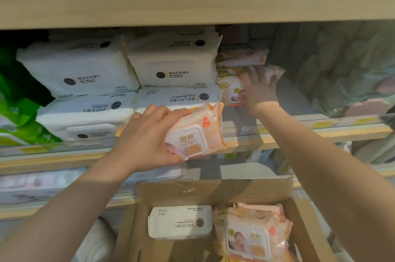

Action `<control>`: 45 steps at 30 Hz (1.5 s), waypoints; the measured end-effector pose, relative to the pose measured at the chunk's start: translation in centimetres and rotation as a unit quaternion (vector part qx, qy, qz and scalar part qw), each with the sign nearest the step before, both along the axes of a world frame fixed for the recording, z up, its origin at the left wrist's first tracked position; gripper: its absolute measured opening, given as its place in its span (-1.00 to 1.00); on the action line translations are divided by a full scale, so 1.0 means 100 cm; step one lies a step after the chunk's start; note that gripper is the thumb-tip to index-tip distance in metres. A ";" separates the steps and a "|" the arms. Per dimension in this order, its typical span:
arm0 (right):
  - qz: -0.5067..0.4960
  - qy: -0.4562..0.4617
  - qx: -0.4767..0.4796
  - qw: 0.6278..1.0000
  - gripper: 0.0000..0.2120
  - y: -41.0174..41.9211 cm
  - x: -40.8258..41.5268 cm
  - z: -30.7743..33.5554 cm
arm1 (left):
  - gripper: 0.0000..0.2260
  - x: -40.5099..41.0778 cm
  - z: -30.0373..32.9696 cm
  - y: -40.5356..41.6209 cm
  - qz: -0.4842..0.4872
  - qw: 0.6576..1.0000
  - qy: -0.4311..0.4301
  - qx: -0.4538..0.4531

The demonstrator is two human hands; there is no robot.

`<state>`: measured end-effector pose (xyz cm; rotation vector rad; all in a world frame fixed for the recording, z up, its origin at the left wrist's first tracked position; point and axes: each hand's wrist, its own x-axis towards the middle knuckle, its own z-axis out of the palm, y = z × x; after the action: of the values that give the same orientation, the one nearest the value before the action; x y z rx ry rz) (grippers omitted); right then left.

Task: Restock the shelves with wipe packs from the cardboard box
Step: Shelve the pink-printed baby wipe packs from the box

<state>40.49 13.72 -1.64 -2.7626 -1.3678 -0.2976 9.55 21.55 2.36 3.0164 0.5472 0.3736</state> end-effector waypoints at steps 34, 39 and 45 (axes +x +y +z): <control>0.062 0.421 0.334 0.841 -0.38 -0.169 0.001 0.094 | -0.38 0.075 0.001 -0.025 0.082 0.996 -0.003 0.025; 0.026 0.465 0.213 0.859 -0.45 -0.118 0.021 0.062 | -0.44 0.088 -0.012 -0.024 0.110 0.989 -0.069 0.075; 0.031 0.532 0.237 0.812 -0.22 -0.108 0.027 0.037 | -0.50 0.130 0.001 -0.039 0.032 0.991 -0.122 0.048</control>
<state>43.24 2.90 2.09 -1.8571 -0.8621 0.7178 22.56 17.62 2.44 2.9836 0.6213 0.7816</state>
